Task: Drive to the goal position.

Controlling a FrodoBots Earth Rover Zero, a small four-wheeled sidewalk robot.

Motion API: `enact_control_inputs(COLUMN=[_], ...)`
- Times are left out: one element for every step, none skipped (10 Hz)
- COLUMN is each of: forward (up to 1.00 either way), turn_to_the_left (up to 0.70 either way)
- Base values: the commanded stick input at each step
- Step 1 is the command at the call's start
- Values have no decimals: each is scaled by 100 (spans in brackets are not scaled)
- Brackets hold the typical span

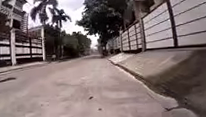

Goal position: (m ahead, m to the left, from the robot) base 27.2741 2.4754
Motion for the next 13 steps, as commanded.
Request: enact_control_inputs(forward=[70,70,70,70,70,70,70,70,70,70,70,70,70], turn_to_the_left=[0,0,0,0,10,29,16,5,3,2,2,2,3])
